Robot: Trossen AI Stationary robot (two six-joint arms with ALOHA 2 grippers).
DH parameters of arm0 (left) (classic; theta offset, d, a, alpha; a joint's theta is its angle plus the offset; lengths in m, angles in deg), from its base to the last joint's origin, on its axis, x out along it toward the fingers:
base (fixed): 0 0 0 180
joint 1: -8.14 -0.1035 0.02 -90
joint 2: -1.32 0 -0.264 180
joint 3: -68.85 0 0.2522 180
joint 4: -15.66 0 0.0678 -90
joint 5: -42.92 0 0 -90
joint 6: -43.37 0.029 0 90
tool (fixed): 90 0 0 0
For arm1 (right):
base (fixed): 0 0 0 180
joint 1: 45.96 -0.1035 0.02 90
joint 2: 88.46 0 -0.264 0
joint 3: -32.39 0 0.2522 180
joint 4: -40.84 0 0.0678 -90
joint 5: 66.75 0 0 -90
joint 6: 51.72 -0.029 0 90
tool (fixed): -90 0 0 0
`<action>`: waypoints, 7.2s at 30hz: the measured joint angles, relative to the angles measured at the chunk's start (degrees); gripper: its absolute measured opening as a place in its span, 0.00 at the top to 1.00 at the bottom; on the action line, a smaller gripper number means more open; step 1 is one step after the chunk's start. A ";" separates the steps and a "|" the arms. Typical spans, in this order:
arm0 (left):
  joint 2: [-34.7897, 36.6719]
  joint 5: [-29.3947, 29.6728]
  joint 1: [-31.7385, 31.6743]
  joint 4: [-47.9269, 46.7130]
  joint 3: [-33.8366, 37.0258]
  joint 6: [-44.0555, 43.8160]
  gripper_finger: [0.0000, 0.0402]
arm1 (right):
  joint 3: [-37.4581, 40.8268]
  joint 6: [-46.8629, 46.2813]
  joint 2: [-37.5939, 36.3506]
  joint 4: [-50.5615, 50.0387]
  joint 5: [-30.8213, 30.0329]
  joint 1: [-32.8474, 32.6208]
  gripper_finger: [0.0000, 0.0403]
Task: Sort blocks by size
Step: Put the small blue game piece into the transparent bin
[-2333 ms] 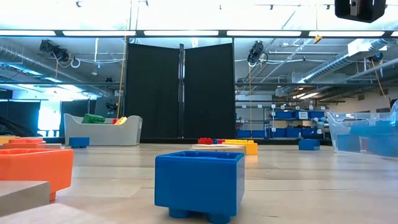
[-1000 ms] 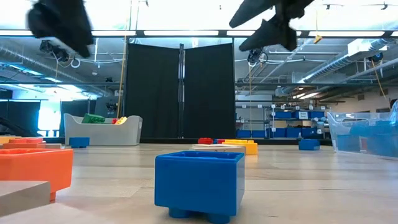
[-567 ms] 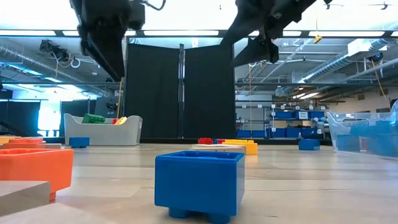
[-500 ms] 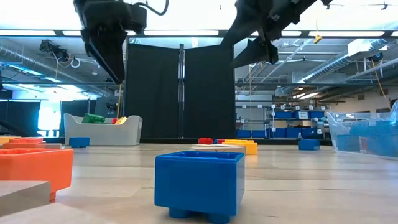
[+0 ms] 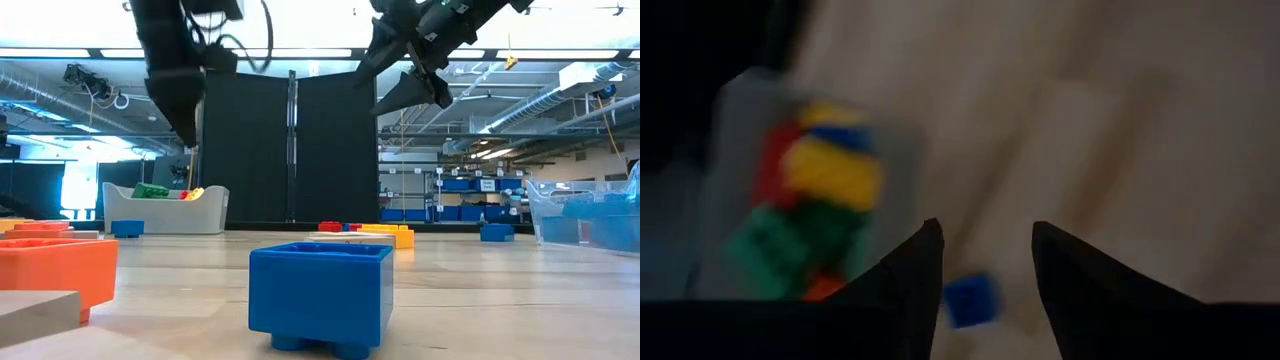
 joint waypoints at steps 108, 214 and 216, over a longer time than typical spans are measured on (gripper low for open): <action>-12.13 -42.50 -21.72 33.70 -8.73 -19.15 0.61 | 0.19 -30.28 -13.76 -34.96 -35.06 -31.42 0.42; -17.55 -41.80 -18.45 85.68 -16.07 3.98 0.47 | 3.50 14.07 -20.33 8.38 -54.01 -36.54 0.72; -17.55 -41.80 -18.45 84.68 -16.06 3.97 0.47 | 3.50 0.08 -20.24 -2.91 -46.79 -35.78 0.72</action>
